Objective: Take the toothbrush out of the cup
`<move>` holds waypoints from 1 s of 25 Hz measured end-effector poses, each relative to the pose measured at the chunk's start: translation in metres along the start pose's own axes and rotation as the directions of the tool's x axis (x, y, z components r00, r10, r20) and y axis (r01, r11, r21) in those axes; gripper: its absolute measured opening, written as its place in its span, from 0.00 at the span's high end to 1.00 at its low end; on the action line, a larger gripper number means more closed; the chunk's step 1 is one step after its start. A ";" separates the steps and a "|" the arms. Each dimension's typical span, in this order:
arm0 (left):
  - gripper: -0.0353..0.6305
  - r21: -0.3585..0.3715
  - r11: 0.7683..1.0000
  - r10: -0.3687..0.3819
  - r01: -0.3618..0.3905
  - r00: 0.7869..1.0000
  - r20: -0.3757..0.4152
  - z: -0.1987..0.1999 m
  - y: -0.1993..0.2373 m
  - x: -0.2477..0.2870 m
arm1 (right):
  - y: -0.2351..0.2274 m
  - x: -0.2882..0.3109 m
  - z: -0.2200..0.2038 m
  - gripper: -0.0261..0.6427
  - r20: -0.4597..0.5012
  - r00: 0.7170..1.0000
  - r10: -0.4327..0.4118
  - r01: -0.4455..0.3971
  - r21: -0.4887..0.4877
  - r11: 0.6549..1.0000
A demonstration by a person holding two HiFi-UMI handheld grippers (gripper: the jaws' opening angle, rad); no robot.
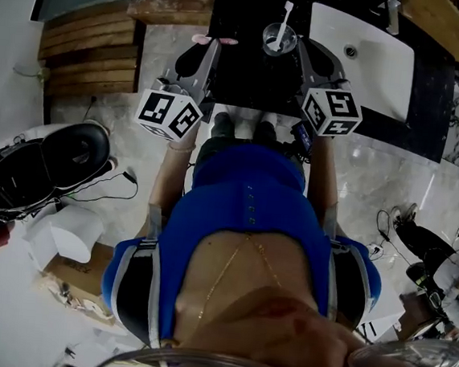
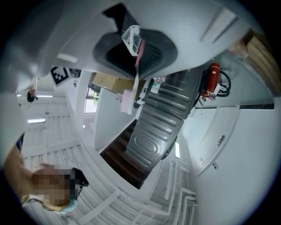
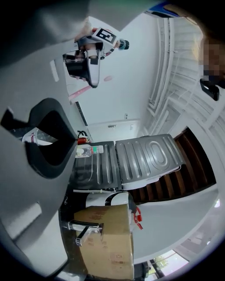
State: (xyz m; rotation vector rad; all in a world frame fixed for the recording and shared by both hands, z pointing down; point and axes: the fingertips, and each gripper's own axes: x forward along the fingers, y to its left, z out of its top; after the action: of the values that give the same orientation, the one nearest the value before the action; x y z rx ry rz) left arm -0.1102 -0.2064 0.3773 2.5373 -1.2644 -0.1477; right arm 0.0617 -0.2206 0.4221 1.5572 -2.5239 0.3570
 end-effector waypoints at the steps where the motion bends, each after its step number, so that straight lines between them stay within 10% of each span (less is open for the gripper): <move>1: 0.91 -0.006 1.000 0.002 -0.002 1.000 -0.005 -0.003 0.001 -0.002 | -0.002 0.006 -0.001 0.96 -0.010 1.000 -0.001 0.001 0.010 1.000; 17: 0.91 -0.113 0.993 0.017 -0.023 0.998 -0.057 -0.037 0.014 -0.017 | -0.015 0.066 -0.031 0.95 -0.149 0.988 -0.031 0.037 0.040 0.998; 25: 0.91 -0.138 0.990 0.001 -0.009 0.998 -0.057 -0.040 0.012 -0.018 | -0.022 0.088 -0.037 0.77 -0.197 0.978 -0.069 0.076 0.026 0.997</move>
State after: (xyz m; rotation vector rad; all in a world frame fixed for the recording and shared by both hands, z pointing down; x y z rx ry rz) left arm -0.1213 -0.1903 0.4187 2.4040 -1.1956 -0.1553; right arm 0.0426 -0.2953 0.4828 1.5383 -2.3172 0.5185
